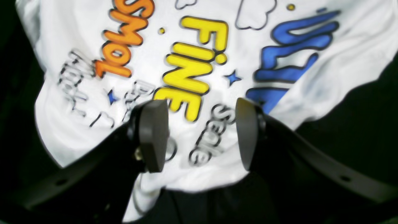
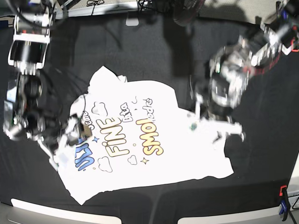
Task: Layout the t-shirt on the table in an organized manner, then fold the t-shirt properly
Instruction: 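Release the shirt and raise both grippers away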
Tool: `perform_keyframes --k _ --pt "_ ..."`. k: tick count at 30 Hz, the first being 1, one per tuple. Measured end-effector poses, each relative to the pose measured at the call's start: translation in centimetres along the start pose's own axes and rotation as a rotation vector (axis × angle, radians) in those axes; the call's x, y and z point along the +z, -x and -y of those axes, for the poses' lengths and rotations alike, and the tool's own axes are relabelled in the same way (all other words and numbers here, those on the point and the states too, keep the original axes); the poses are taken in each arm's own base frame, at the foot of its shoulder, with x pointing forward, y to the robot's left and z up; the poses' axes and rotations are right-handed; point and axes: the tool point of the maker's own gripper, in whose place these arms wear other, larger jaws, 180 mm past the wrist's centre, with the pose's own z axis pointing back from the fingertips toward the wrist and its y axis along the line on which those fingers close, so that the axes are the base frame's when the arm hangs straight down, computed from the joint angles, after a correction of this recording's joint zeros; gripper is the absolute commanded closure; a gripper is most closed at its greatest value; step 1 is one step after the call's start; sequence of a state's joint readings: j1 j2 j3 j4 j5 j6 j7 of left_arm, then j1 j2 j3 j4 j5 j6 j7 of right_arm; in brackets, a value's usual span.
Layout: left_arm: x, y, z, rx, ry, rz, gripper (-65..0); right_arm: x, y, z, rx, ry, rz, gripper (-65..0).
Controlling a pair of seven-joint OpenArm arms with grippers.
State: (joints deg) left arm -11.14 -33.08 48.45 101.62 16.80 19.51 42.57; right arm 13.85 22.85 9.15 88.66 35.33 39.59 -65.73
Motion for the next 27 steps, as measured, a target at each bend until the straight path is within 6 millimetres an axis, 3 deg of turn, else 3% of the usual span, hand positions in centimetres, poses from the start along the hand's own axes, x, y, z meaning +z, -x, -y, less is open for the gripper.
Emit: perform_keyframes --k 4,10,14,18,22,25,27 --pt "3.5 1.3 3.8 0.024 0.089 -0.018 -26.5 1.2 2.2 -3.5 0.072 -0.012 -0.02 -33.3" --pt "6.2 3.4 5.7 -0.097 0.064 -0.041 -26.5 2.3 3.6 -10.4 0.226 -0.104 -0.032 -33.3" --pt "6.8 4.0 6.4 -0.102 0.079 -0.054 -26.5 0.4 5.9 -12.8 0.385 -0.104 -0.141 -33.3" --pt "6.9 4.2 6.5 -0.103 0.082 -0.061 -26.5 -1.3 6.2 -15.7 0.607 -0.121 -0.133 -33.3" --pt "6.9 4.2 6.5 -0.103 0.082 -0.061 -26.5 -2.2 8.1 -18.4 0.766 -0.142 -0.188 -33.3" --pt "6.9 4.2 6.6 -0.103 0.082 -0.061 -26.5 -2.8 8.0 -19.9 0.801 -0.136 -0.161 -33.1" --pt "6.9 4.2 6.5 -0.103 0.082 -0.061 -26.5 -3.3 7.8 -20.3 0.826 -0.107 -0.141 -28.5"
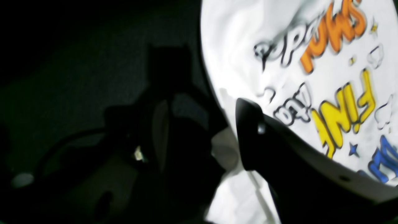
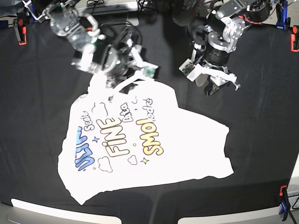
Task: Layout the t-shirt on the table in an organized manner, then fold the t-shirt properly
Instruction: 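Release the shirt and raise both grippers away, then grasp the shirt's collar region with both grippers close together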
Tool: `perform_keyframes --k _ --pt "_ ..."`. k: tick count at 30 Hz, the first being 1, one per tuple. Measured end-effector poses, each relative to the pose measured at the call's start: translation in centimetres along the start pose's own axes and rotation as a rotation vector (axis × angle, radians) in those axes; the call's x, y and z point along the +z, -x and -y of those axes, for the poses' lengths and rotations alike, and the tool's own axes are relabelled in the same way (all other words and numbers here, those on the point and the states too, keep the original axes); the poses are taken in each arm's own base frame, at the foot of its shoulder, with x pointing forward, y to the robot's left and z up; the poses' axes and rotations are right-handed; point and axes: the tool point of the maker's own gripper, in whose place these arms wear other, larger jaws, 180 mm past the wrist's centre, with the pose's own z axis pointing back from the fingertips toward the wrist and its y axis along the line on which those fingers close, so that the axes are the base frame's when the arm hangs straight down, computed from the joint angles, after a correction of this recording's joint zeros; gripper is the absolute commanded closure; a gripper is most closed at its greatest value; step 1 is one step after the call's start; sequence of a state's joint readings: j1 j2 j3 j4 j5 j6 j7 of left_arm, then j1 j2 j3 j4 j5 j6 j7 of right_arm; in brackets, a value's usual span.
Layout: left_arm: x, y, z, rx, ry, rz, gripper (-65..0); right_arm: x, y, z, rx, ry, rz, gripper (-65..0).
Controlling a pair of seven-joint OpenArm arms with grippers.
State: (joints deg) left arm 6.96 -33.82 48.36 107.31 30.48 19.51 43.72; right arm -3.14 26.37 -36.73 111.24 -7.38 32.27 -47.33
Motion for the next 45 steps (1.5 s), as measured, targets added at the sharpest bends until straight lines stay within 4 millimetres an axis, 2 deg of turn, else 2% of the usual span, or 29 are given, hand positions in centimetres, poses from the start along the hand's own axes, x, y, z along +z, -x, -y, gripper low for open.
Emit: perform_keyframes --k 2,6,9,12,14,16,18,21,24,27,33,39,43,45 --pt "0.0 0.0 0.0 -0.001 0.0 0.0 -26.5 -0.7 0.4 0.6 -0.017 0.045 -0.018 -24.9" --pt "0.0 0.0 0.0 -0.001 -0.001 0.001 -26.5 -2.0 1.5 2.1 0.0 0.091 -0.072 -24.9" --pt "0.0 0.0 0.0 0.0 0.001 0.0 -26.5 -2.9 1.2 2.0 0.013 0.075 -0.077 -24.9" --pt "0.0 0.0 0.0 0.0 0.0 0.0 -26.5 -3.2 0.3 1.0 0.03 0.049 -0.057 -24.7" --pt "0.0 0.0 0.0 0.0 0.0 0.0 -26.5 -3.3 0.3 0.1 0.041 0.028 -0.062 -19.6" --pt "0.0 0.0 0.0 0.0 0.0 0.0 -26.5 -3.4 0.8 -0.3 0.044 0.021 -0.093 -8.8" --pt "0.0 -0.1 0.0 0.001 0.0 0.003 -26.5 -3.3 1.0 0.9 -0.026 0.088 -0.103 0.0" --pt "0.0 -0.1 0.0 0.001 0.0 0.004 -26.5 -2.9 1.4 3.3 -0.06 0.226 -0.116 0.0" --pt "0.0 -0.1 0.0 0.0 0.001 0.004 -26.5 -2.3 1.2 4.6 -0.048 0.299 -0.118 0.0" --pt "0.0 -0.2 0.0 0.001 0.001 0.008 -26.5 -1.0 -0.6 5.7 -0.031 0.351 -0.069 0.0" --pt "0.1 -1.9 0.2 0.012 0.003 0.093 -26.5 2.5 -5.6 8.9 -0.052 0.465 0.075 0.0" --pt "-0.7 -5.8 1.4 0.226 0.092 0.159 -26.5 3.4 -10.0 10.8 -0.092 0.511 0.185 0.0" --pt "-1.5 -7.9 0.4 0.275 0.069 0.179 -26.5 4.4 -11.8 12.6 -0.122 0.562 0.224 0.0" --pt "-1.7 -8.8 0.4 0.301 0.071 0.182 -26.5 4.7 -12.0 13.2 -0.148 0.576 0.231 0.0"
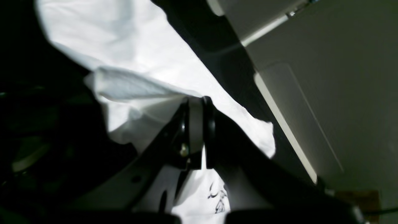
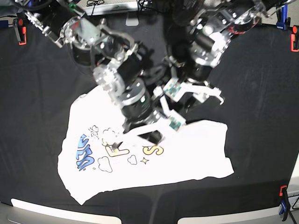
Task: Layout the t-shirt on the table in an organized manner, then fold the t-shirt properly
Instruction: 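Grasp the shirt's collar region with both grippers close together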
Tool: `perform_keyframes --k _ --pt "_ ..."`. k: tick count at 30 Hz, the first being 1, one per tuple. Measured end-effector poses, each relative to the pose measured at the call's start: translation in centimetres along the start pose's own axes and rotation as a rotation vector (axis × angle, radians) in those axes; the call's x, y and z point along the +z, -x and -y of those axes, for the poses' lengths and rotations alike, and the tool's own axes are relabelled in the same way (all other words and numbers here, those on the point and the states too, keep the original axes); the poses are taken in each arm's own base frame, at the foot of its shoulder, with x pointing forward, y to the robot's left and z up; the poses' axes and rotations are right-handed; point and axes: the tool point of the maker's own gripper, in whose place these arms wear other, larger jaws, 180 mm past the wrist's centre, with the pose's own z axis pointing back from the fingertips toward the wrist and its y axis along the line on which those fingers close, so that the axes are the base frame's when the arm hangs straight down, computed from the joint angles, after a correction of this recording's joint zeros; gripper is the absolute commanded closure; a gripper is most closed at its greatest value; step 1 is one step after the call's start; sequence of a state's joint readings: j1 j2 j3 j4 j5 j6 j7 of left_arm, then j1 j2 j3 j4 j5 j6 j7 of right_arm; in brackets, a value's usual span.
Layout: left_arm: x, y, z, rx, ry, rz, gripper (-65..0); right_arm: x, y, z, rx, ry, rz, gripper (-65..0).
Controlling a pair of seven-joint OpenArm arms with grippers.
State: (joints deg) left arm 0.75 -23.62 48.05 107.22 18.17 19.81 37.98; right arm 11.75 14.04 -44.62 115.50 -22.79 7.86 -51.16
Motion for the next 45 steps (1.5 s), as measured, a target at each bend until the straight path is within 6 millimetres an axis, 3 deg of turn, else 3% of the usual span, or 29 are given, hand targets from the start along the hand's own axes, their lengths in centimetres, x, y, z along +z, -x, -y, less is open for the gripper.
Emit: perform_keyframes --k 6,10,12,14,19,23,25,27,31,35,39,45 --pt "-0.5 -1.6 0.3 0.135 0.012 0.026 -26.5 -0.3 -0.3 2.0 -0.071 0.057 -0.008 0.0" --pt "-1.2 -3.4 -0.8 0.289 0.007 0.085 -26.5 -0.3 -0.8 2.8 -0.102 0.077 0.007 0.0" --pt "-1.6 -4.3 -2.1 0.375 -0.018 0.115 -26.5 -0.2 -1.2 2.2 -0.112 0.049 0.021 0.0" --pt "-2.3 -3.9 -3.0 0.454 -0.033 0.097 -26.5 -0.2 -1.6 2.3 -0.116 0.061 0.029 0.0" --pt "-4.3 -2.8 -2.8 0.581 -0.023 0.048 -26.5 -0.2 -1.5 3.4 -0.116 0.119 0.003 0.0" --pt "-4.6 -2.0 -2.3 0.588 -0.021 0.022 -26.5 -0.2 -1.1 3.5 -0.111 0.126 -0.025 0.0" --pt "-5.1 -0.2 -2.2 0.589 -0.027 -0.062 -26.5 0.0 -3.5 2.0 -0.164 0.044 0.08 0.0" --pt "-4.9 -0.4 -2.1 0.588 -0.03 -0.039 -26.5 0.1 -4.3 1.1 -0.167 0.012 0.101 0.0" --pt "-5.2 -1.1 -2.8 0.567 -0.058 0.001 -26.5 0.1 -3.9 1.9 -0.162 0.04 0.09 0.0" --pt "-5.9 0.4 -1.1 0.582 -0.032 -0.063 -26.5 0.1 -3.4 1.8 -0.165 0.039 0.072 0.0" --pt "-6.9 2.5 -1.4 0.557 -0.057 -0.114 -26.5 0.1 -3.6 1.7 -0.168 0.036 0.08 0.0" --pt "-7.7 0.7 -0.7 0.592 -0.043 -0.087 -26.5 0.1 -3.6 1.7 -0.167 0.036 0.078 0.0"
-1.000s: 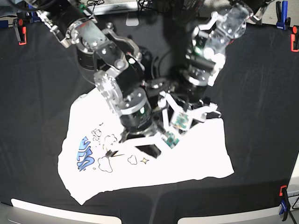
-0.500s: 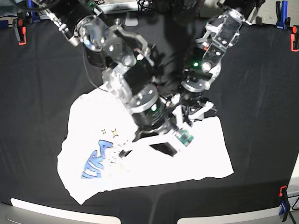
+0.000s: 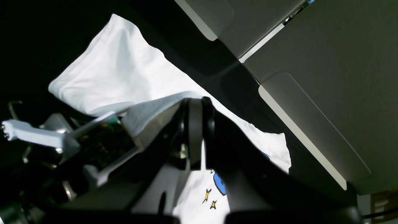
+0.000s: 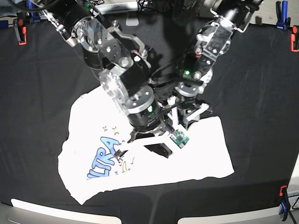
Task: Layout the t-shirt on the table in an organized manner, then fold the t-shirt properly
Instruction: 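Grasp the shirt's collar region with both grippers close together, then pull the grasped shirt edges apart, left gripper toward its sleeve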
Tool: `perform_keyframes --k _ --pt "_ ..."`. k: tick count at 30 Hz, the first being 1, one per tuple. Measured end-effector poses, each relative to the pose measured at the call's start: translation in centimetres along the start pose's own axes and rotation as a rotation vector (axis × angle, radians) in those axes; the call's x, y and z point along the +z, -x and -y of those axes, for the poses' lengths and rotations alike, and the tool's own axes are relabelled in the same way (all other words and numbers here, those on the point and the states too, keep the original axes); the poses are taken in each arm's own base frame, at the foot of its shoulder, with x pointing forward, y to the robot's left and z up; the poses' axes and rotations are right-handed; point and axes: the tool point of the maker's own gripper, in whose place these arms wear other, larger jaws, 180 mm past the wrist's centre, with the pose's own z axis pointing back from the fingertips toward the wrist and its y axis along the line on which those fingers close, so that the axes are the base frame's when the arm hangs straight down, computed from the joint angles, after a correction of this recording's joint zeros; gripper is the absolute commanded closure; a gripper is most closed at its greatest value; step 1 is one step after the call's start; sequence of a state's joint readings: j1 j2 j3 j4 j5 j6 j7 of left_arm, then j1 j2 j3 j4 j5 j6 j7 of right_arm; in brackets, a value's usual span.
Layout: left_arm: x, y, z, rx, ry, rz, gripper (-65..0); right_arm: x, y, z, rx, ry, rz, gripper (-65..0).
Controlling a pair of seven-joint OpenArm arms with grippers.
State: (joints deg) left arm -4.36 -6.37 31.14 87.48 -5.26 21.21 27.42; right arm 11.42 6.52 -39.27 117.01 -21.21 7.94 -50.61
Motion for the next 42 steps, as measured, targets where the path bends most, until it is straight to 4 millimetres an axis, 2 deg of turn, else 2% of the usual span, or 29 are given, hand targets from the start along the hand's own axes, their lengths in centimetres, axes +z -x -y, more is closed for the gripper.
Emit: perform_keyframes --k 5,10,15,17,20,23,25,27,31,34,37,42 --pt "-0.1 -0.6 1.4 0.044 0.026 0.002 -26.5 0.0 0.0 0.0 0.0 0.0 0.0 0.0" --pt "0.0 -0.7 -1.1 0.054 -0.105 0.009 -26.5 0.0 0.0 0.0 0.0 0.0 0.0 0.0" --pt "-0.1 -1.7 -1.3 0.024 -0.122 0.049 -26.5 0.0 0.0 0.0 0.0 0.0 0.0 0.0" --pt "-0.5 -1.5 -1.2 0.012 -0.129 0.044 -26.0 0.0 0.0 0.0 0.0 0.0 0.0 0.0" --pt "-1.2 -0.2 -1.6 -0.038 -0.153 0.012 -17.2 0.0 0.0 0.0 0.0 0.0 -0.001 0.0" --pt "-1.7 2.5 -2.7 -0.124 -0.198 -0.065 -1.3 0.0 0.1 0.0 0.0 0.0 -0.005 0.0" --pt "-1.8 3.6 -3.8 -0.206 -0.238 -0.093 0.0 0.0 0.1 0.1 0.009 0.006 -0.006 0.0" --pt "-1.7 3.6 -5.0 -0.273 -0.269 -0.082 0.0 0.0 0.3 0.3 0.022 0.017 -0.015 0.0" --pt "-1.4 2.3 -7.8 -0.41 -0.347 -0.053 0.0 0.0 0.4 0.4 0.026 0.02 -0.018 0.0" --pt "-0.8 0.3 -10.1 -0.518 -0.443 -0.051 0.0 0.0 0.4 0.5 0.024 0.024 -0.019 0.0" --pt "0.3 -3.1 -12.2 -0.61 -0.546 0.0 0.0 -0.1 0.7 1.4 0.018 0.05 -0.03 0.0" --pt "2.5 -8.3 -14.2 -0.609 -0.605 0.118 0.0 -0.2 1.6 3.5 -0.027 0.092 -0.053 0.0"
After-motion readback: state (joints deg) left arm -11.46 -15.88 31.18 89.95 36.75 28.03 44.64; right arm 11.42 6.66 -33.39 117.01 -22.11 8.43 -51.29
